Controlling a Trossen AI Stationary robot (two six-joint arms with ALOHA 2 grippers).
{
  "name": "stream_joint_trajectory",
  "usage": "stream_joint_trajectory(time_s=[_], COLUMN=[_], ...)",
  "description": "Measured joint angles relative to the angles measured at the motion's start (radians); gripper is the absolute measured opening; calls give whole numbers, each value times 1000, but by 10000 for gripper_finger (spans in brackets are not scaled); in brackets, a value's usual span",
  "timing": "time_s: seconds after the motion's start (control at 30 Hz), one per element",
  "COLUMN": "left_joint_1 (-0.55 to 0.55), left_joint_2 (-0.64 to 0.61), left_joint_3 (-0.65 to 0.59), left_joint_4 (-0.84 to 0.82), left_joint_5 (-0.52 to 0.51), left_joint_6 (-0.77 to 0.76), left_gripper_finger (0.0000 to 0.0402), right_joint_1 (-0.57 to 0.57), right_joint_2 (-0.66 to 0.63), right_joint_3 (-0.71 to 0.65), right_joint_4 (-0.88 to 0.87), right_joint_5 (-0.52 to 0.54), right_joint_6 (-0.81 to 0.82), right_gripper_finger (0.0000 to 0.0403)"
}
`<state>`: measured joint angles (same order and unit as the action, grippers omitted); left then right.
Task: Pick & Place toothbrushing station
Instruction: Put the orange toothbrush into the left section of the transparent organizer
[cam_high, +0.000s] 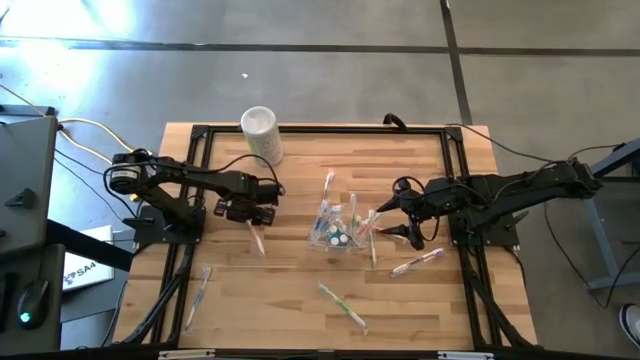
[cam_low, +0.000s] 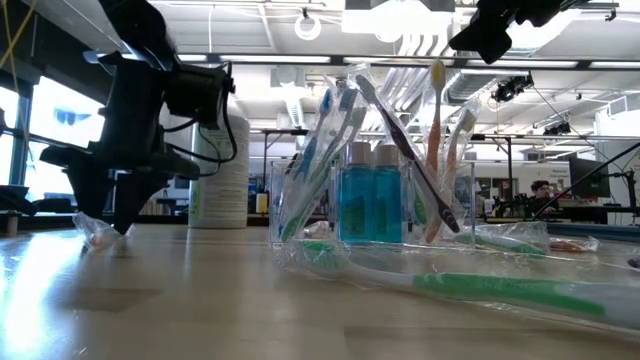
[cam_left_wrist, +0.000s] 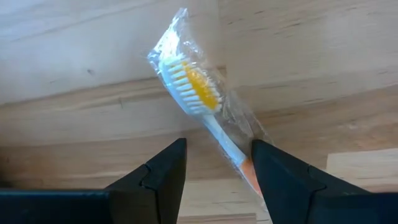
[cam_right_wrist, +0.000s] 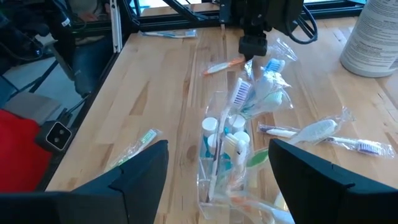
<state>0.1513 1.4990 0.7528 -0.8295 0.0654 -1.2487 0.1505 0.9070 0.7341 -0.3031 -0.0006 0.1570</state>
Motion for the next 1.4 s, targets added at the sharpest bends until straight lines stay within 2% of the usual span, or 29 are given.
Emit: stream_joint_trajectory(time_s=[0.37,0.5,0.6,0.77,0.83,1.03,1.2,1.4], left_joint_1=[-1,-2,-1,-1,-1,-19,-57,-111], left_joint_2=[9,9,9,10,10,10,7,6], left_joint_3=[0,0,0,-1,-1,-1,22,131], left_joint_4=[33,60,81,106,114,187,179,26], left_joint_5=[-32,-91,-104,-125,-135,-205,-215,-241], left_joint_6=[97,128,181,285,322,341,355,354], left_gripper_finger=[182,173,139,32,14,6,4,2], right_joint_1=[0,0,0,0,0,0,0,0], right_joint_2=[0,0,0,0,0,0,26,89], right_joint_3=[0,0,0,0,0,0,0,0], right_joint_4=[0,0,-1,-2,-2,-38,-84,-118], right_joint_5=[0,0,0,0,0,0,0,1], right_joint_6=[0,0,0,0,0,19,58,90], right_gripper_finger=[270,270,270,270,270,270,270,270])
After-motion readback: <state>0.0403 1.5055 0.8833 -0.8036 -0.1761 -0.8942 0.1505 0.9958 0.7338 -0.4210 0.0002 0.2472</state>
